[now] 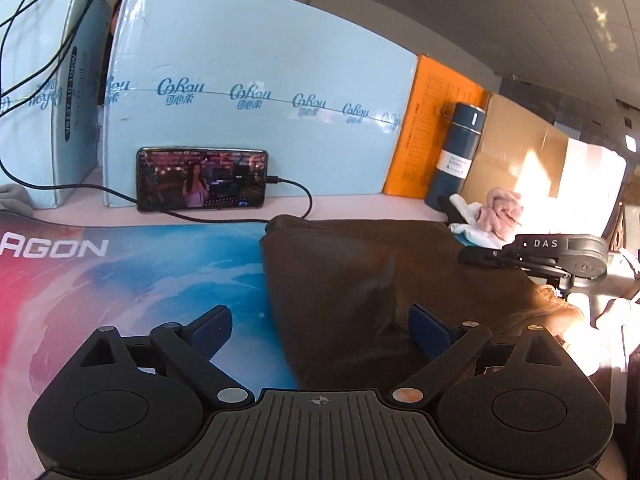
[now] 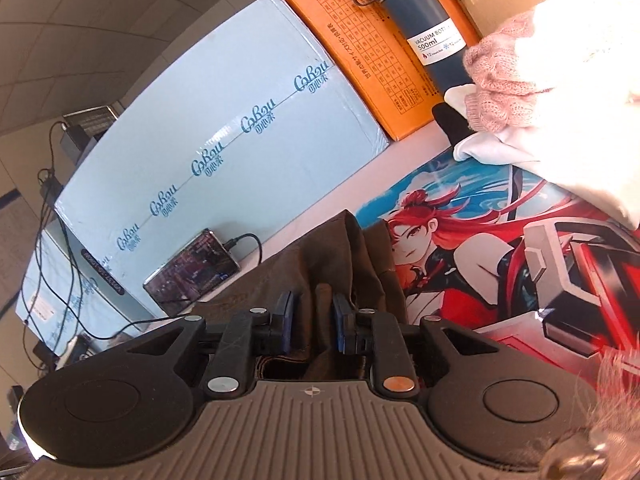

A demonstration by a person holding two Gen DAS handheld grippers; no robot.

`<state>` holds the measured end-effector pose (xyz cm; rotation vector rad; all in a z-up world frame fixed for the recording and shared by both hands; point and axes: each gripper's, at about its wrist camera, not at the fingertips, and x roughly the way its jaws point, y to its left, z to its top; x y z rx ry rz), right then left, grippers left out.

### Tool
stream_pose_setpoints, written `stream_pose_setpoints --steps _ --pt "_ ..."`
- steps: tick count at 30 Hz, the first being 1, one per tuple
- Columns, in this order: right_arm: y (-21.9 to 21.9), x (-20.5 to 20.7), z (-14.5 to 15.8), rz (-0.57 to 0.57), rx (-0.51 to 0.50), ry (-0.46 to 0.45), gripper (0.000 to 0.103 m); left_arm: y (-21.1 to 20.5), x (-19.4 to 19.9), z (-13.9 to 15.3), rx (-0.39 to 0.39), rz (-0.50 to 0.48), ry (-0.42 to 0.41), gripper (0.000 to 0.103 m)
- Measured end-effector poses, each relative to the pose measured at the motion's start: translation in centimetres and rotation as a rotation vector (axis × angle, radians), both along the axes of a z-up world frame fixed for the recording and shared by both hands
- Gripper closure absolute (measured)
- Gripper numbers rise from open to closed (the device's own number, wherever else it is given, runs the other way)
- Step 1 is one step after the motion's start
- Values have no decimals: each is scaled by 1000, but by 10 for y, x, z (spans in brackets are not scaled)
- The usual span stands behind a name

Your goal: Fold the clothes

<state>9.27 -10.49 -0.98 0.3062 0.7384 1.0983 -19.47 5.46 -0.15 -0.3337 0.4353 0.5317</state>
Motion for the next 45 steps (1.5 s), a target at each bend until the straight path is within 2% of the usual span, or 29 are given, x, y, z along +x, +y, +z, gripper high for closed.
stream_pose_setpoints --steps 2,4,6,11,15,17,19,20,26,32,35,37,39,40,42,45 --pt "-9 2 1 -64 17 -16 58 0 1 -3 -12 -2 21 6" --pt "-23 7 3 -118 47 17 45 1 2 -6 -27 -1 37 4" --pt "-39 8 4 -147 57 72 27 3 3 -8 -47 4 46 2" --pt "-82 -11 12 -64 93 208 7 5 4 -11 -70 2 52 2" --pt "-95 -25 21 -76 -19 319 4 2 4 -11 -59 7 54 2" --pt "-96 -27 18 -84 -64 412 4 2 5 -11 -55 8 56 2" --pt "-93 -29 8 -55 -89 531 4 1 4 -11 -52 9 57 2" --pt "-90 -32 5 -33 -89 562 4 1 5 -11 -53 9 58 2" --pt "-63 -48 5 32 -137 564 4 2 5 -13 -69 8 61 2" --pt "-33 -42 10 -37 -189 520 2 -4 15 -15 -18 15 136 1" --pt "-20 -44 12 -83 -201 456 2 -5 16 -16 -11 8 148 0" --pt "-13 -49 12 -100 -202 395 3 -5 16 -16 -8 3 153 0" --pt "-9 -54 11 -125 -192 344 10 -6 17 -16 -5 -2 158 0" --pt "-8 -56 10 -139 -186 325 21 -6 17 -17 -3 -5 160 0" --pt "-7 -58 5 -154 -168 309 56 -6 17 -17 -3 -9 163 0" --pt "-8 -57 -9 -119 -101 334 75 -5 16 -16 -20 -24 147 0"
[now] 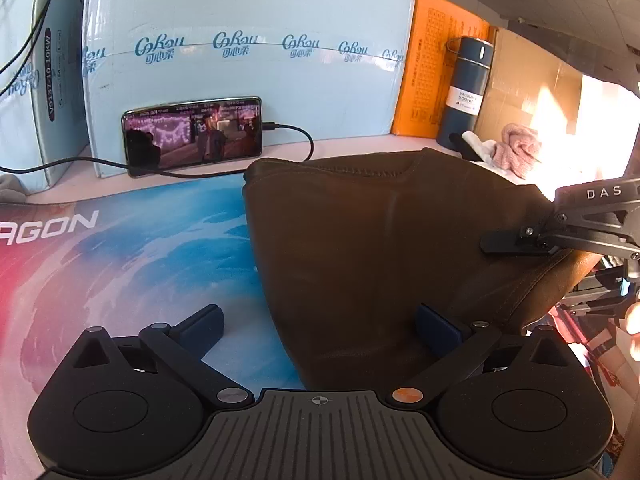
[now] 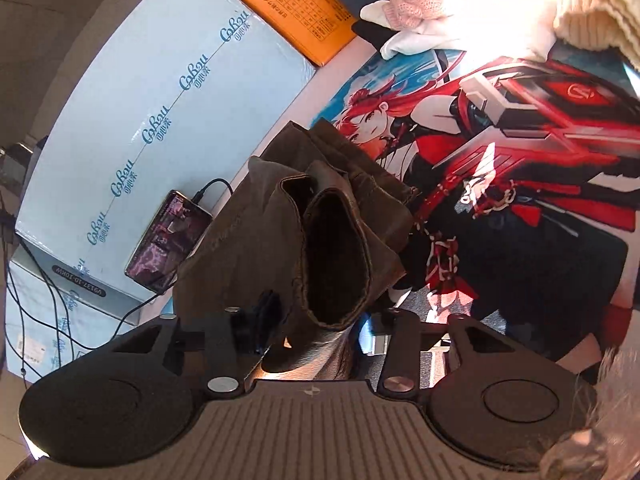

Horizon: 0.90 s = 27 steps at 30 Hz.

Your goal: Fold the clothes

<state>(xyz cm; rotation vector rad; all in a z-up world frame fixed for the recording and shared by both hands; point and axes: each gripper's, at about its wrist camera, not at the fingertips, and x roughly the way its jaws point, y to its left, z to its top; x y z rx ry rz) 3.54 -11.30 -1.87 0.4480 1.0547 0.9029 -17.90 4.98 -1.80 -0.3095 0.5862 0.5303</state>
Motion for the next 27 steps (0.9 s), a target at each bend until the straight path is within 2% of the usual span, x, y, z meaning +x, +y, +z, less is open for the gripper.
stream_pose_setpoints --steps 3,7,10,12,15,18,20,22,25,27 --pt "-7 0 -2 34 50 -19 83 4 -3 1 -39 -32 -39 0" --pt "-23 14 -5 132 130 56 87 26 -8 6 -204 -95 -151 0" --pt "-35 15 -3 179 117 14 87 38 3 7 -290 -107 -174 0" --pt "-43 14 -2 200 111 -19 87 45 15 4 -302 -125 -193 0" --pt "-47 14 -3 204 107 -23 87 45 30 2 -304 -170 -198 1" --pt "-44 12 -5 192 93 -48 87 40 33 -2 -279 -165 -215 3" --pt "-41 9 -7 187 92 -68 87 39 27 -3 -274 -135 -233 14" --pt "-40 8 -8 177 97 -75 87 42 21 -5 -277 -100 -244 46" --pt "-40 4 -8 154 118 -70 87 49 13 -7 -296 -76 -265 73" --pt "-42 1 -5 151 163 -61 87 54 9 -7 -329 -80 -286 80"
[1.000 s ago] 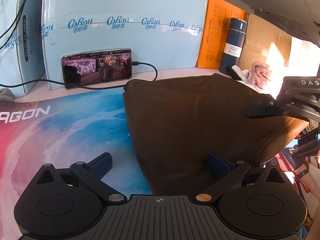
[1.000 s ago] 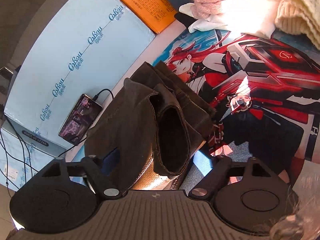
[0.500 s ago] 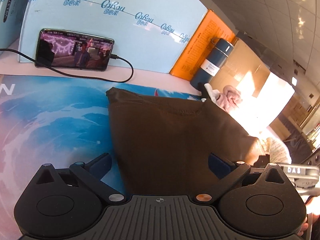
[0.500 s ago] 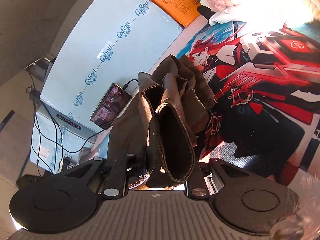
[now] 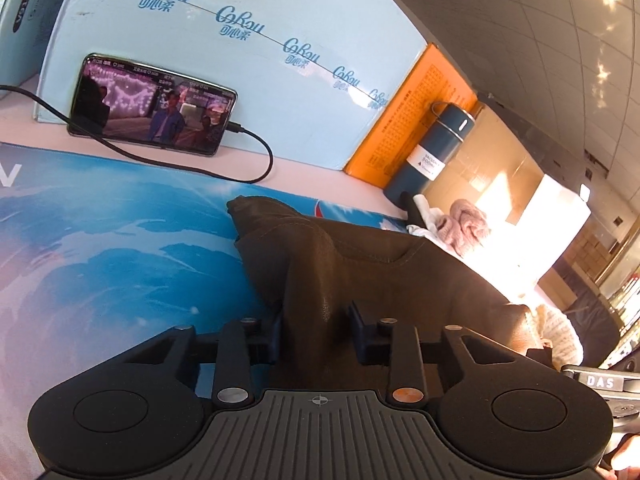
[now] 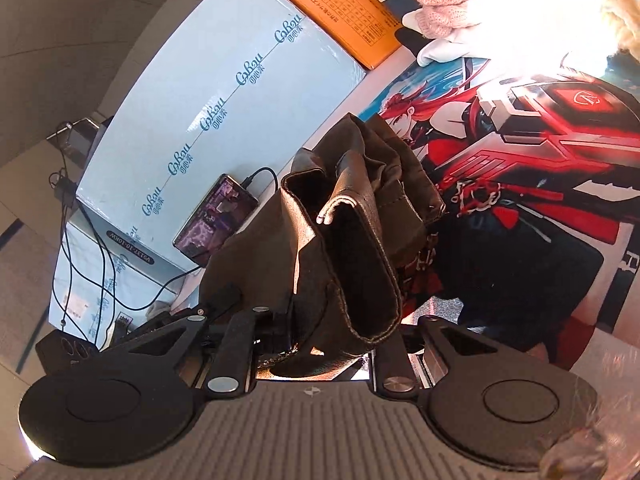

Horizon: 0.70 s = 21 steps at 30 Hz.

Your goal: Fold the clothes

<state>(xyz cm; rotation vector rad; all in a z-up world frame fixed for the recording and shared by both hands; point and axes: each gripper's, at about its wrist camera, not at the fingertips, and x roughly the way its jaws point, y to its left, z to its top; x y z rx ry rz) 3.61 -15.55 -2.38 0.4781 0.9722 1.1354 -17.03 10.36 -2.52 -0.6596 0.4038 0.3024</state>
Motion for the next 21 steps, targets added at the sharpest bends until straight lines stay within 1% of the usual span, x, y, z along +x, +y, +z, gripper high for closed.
stream_pose_setpoints --steps 2,4,7,10,12,15,18,21 --pt "-2 -5 6 46 77 15 87 6 -7 3 -44 -27 -22 85" --pt "0 -14 15 108 127 -9 87 14 -18 7 -94 -60 -47 88" --pt "9 -31 26 181 186 -32 87 22 -41 10 -115 -72 -74 90" --pt "28 -49 37 252 238 -44 87 33 -71 11 -131 -53 -110 90" --pt "45 -63 47 309 265 -64 87 42 -97 15 -135 -18 -153 91" --pt "78 -86 62 405 306 -97 87 54 -141 24 -102 45 -230 91" --pt "116 -111 78 512 354 -124 87 67 -194 28 -81 125 -355 91" --pt "160 -141 90 623 392 -149 87 78 -245 32 -32 249 -461 91"
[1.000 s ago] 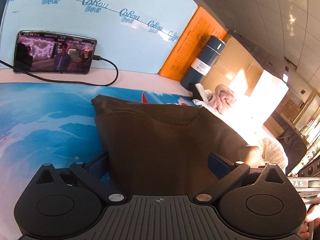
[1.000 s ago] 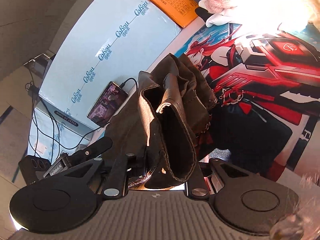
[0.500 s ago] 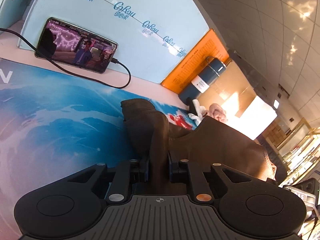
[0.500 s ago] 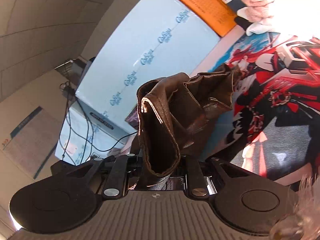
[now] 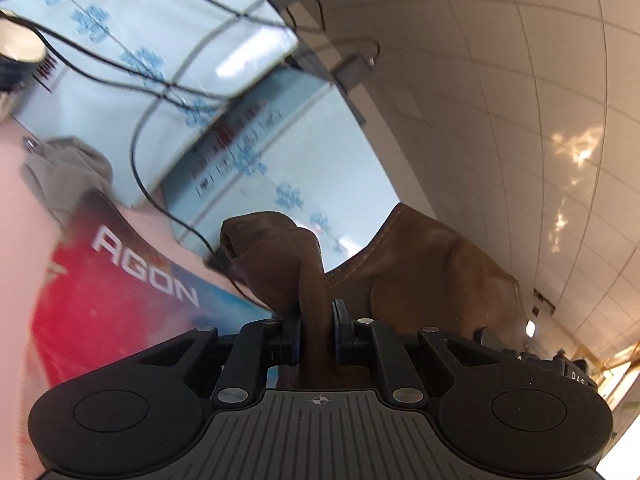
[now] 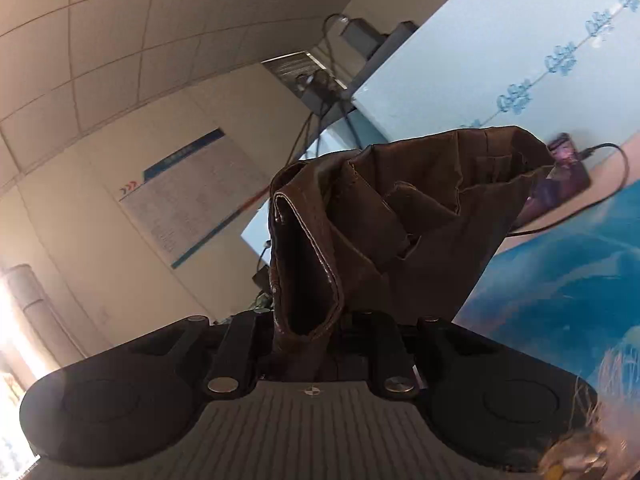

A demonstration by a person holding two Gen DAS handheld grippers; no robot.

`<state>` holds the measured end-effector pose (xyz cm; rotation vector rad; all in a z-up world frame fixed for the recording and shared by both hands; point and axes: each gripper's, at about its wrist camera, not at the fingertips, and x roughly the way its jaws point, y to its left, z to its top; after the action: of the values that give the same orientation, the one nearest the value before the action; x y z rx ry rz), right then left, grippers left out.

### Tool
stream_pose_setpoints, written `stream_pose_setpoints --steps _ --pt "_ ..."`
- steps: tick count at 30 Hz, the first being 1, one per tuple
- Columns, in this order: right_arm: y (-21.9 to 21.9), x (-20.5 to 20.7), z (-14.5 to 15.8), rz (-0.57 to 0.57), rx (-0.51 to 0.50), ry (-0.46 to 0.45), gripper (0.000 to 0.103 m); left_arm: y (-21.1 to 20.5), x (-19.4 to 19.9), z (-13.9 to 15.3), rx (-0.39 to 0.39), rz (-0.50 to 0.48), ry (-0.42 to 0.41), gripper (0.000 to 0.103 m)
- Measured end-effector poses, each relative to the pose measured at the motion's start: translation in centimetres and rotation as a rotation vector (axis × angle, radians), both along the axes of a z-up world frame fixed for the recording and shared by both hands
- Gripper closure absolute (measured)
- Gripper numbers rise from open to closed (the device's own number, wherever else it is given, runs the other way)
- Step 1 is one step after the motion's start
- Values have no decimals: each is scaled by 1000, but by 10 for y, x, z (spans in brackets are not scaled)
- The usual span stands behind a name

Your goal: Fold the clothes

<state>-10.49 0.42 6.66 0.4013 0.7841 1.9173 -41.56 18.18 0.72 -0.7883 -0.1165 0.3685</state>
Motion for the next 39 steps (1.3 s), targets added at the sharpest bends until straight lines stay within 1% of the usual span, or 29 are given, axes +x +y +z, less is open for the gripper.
stream_pose_setpoints --steps 3,4,6,8,11,13,16,19,21,23,25,26,27,28,29,30,31,32,33,34,35,36,37,38,39 --pt "45 -32 7 89 15 -43 87 9 -41 1 16 137 -32 91" --pt "61 -43 7 128 19 -53 87 12 -54 1 28 177 -22 91" --pt "89 -61 2 208 28 -51 87 18 -74 -1 42 257 26 90" --pt "117 -74 -9 262 25 -71 87 27 -89 -6 9 322 43 90" --pt "150 -88 -27 299 -18 -99 87 43 -96 -12 -47 419 116 91" --pt "169 -95 -41 311 -63 -131 87 52 -94 -18 -84 435 178 91" --pt "179 -90 -58 289 -146 -141 86 63 -85 -25 -114 431 256 91" --pt "177 -83 -64 265 -197 -151 81 65 -85 -26 -114 444 270 90" --pt "175 -77 -67 248 -231 -159 74 66 -85 -28 -124 464 294 90" --pt "174 -79 -70 220 -280 -210 70 65 -84 -29 -127 483 329 90" --pt "170 -82 -75 202 -317 -244 67 64 -84 -31 -123 495 366 84" --pt "168 -82 -77 189 -333 -259 62 63 -84 -32 -121 502 385 84" --pt "165 -82 -79 174 -347 -272 53 62 -83 -31 -113 514 406 83" --pt "163 -81 -80 149 -353 -288 47 61 -81 -30 -104 529 430 79" --pt "161 -81 -80 120 -355 -304 37 59 -79 -28 -94 544 453 76" --pt "159 -80 -80 91 -358 -320 34 58 -76 -27 -87 580 489 67" --pt "154 -77 -78 59 -355 -344 28 54 -73 -23 -74 632 537 59" --pt "149 -74 -76 26 -351 -372 21 47 -68 -18 -48 690 585 56" --pt "145 -71 -74 -8 -346 -399 16 38 -63 -10 -13 748 620 53" --pt "138 -69 -70 -53 -328 -436 16 26 -58 -2 27 793 620 44" --pt "131 -66 -66 -102 -304 -475 14 13 -54 5 65 820 580 34" --pt "125 -65 -62 -146 -269 -512 9 0 -50 12 92 840 517 9" --pt "119 -64 -58 -185 -228 -539 6 -12 -45 17 101 858 465 0" --pt "113 -62 -55 -222 -185 -561 0 -22 -38 20 103 870 435 0" --pt "108 -62 -54 -253 -151 -574 0 -32 -28 23 111 877 421 0"
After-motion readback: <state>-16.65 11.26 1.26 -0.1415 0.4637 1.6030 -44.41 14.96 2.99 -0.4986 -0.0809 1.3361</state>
